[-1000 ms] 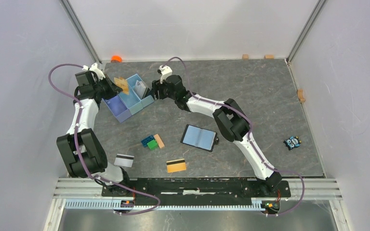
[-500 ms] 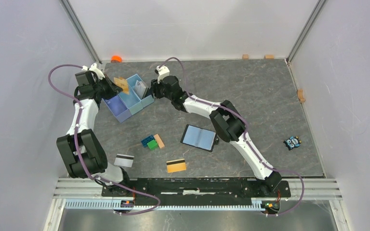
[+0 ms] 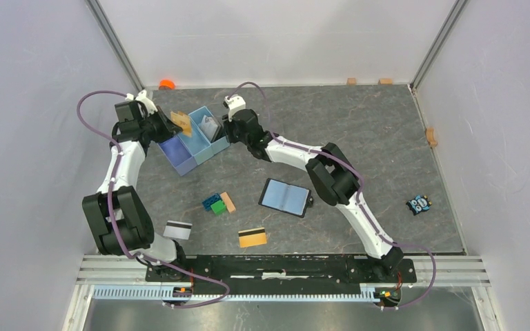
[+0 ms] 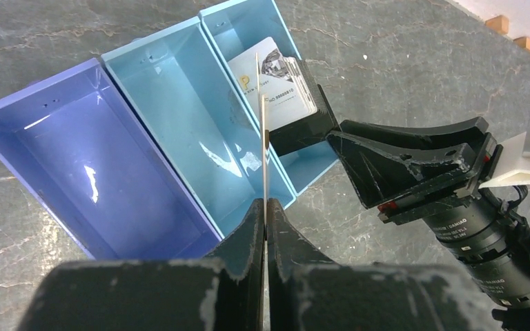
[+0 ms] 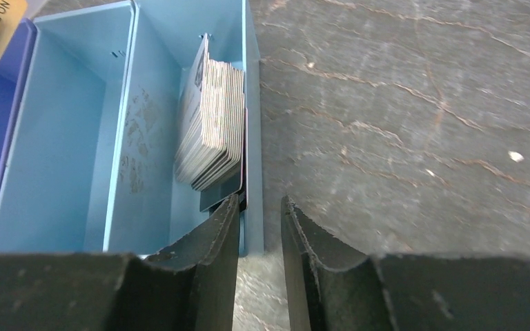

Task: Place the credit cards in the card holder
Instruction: Move the storage box to the center of the board.

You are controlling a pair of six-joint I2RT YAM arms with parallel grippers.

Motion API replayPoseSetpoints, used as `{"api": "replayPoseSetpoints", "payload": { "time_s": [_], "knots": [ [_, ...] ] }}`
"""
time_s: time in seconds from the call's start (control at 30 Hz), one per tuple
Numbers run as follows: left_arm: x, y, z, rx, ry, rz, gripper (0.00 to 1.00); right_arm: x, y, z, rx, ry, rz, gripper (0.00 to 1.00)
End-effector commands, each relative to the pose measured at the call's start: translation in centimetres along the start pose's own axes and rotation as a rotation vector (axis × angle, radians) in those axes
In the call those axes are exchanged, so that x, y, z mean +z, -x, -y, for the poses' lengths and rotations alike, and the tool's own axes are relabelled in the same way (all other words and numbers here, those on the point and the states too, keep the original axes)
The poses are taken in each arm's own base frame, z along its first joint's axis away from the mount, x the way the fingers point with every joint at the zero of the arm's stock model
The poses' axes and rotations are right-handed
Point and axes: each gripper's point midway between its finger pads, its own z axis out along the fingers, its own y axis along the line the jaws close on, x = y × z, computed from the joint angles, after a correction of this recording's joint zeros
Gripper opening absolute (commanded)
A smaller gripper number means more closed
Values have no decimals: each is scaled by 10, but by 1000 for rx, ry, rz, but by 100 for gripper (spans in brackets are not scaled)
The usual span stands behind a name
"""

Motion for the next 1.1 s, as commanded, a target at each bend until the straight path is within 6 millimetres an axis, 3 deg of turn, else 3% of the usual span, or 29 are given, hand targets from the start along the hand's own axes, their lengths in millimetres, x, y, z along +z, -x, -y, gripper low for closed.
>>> {"api": "replayPoseSetpoints", "payload": {
  "time_s": [0.0, 0.33, 0.53, 0.63, 0.73, 1.07],
  "knots": [
    [-12, 20, 26, 72, -63, 42, 2, -29, 26, 23, -43, -108, -3, 32],
    [-6, -4, 67, 159, -192, -56, 2, -96, 17, 83, -64, -262, -73, 28],
    [-2, -23, 93, 186, -321, -140, 2, -136, 31, 97, -47, -164, -72, 35],
    [0, -31, 99, 212, -344, -171, 2, -154, 44, 94, -43, -51, -49, 43],
    [0, -34, 103, 214, -379, -184, 2, -169, 63, 71, -58, 144, -3, 54],
    [-7, -43, 123, 226, -533, -214, 2, -179, 96, -3, -18, 665, 77, 77]
  ]
}}
